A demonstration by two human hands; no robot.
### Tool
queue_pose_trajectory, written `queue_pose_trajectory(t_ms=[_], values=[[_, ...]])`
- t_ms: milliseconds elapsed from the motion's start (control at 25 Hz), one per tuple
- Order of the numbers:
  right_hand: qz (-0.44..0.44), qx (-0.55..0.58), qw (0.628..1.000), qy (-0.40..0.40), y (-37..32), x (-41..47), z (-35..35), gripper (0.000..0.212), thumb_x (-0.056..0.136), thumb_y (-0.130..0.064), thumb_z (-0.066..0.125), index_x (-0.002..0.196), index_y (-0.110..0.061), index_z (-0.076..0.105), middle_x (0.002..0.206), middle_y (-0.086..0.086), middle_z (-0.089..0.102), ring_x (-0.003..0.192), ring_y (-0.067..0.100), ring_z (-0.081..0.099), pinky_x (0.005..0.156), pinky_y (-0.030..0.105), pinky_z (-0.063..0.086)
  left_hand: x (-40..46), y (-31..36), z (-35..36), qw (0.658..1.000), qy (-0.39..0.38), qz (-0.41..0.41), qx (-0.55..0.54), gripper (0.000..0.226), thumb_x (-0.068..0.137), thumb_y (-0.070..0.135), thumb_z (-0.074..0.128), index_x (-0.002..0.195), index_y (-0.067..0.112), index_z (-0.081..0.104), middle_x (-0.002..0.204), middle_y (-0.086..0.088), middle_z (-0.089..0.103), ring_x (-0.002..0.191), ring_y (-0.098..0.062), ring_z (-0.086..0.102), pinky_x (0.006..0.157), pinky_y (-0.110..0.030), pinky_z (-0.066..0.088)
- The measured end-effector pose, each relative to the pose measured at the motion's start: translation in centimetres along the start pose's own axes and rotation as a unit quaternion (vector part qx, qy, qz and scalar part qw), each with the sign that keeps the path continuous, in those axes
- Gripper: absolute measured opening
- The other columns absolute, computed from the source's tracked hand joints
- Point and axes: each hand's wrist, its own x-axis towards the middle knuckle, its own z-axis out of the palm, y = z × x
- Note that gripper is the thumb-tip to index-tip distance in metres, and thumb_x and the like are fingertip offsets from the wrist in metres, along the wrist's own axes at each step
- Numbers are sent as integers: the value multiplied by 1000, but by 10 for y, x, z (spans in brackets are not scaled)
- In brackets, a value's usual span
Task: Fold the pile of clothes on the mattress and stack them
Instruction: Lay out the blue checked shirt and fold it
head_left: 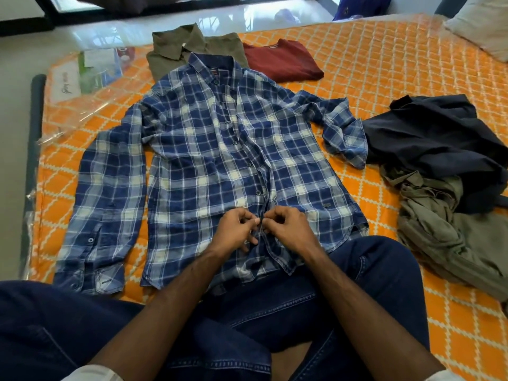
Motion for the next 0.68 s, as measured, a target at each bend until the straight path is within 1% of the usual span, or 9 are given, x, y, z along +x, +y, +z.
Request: queue_pose_trajectory(t_ms=[80,200,280,360,400,480,560,680], values=[[8,28,1000,1,0,1,1,4,92,-14,70,91,-17,71,79,0,76,75,13,74,80,40,63,-1,0,1,1000,8,-2,-6,10,98,16,64,99,6,63,93,-11,74,65,-25,74,43,-30,51],[25,30,999,14,0,3,4,7,87,-14,77,87,-13,70,75,1,76,70,12,74,77,41,63,-3,2,-1,1000,2,-2,-17,12,101,17,60,99,6,64,95,-11,73,68,-26,75,44,-31,52],[33,24,999,21,-1,3,5,10,87,-16,78,87,-12,70,73,1,76,67,11,74,73,36,63,-6,6,-3,999,-6,-5,-33,20,101,26,61,99,6,65,95,-11,73,69,-29,75,46,-32,52],[32,7,999,24,-2,1,6,14,88,-22,78,86,-12,69,72,0,75,64,8,73,62,25,60,-8,9,-3,1000,-6,6,-5,24,97,31,66,97,7,67,93,-8,74,67,-27,75,45,-32,51],[32,0,999,23,-3,1,6,15,89,-24,78,87,-12,69,71,0,75,63,7,72,57,20,55,-8,8,-2,1000,-2,12,12,21,96,29,68,95,8,67,92,-6,74,65,-26,74,44,-32,52],[40,2,999,18,-3,0,6,13,89,-23,78,88,-12,70,72,0,75,63,6,72,54,14,50,-6,6,1,1000,12,14,19,15,97,22,67,94,8,67,91,-6,74,64,-26,74,44,-33,53],[52,8,999,15,-4,1,6,10,90,-19,75,88,-12,70,72,0,76,64,6,72,55,15,50,-6,4,3,999,26,13,29,11,98,19,65,93,9,67,89,-6,74,62,-25,73,45,-35,55],[67,4,998,10,-4,2,6,7,94,-19,69,89,-14,67,75,0,76,69,10,73,61,24,56,-5,5,4,997,33,20,68,10,100,20,61,95,12,64,84,-6,73,58,-22,72,46,-34,55]])
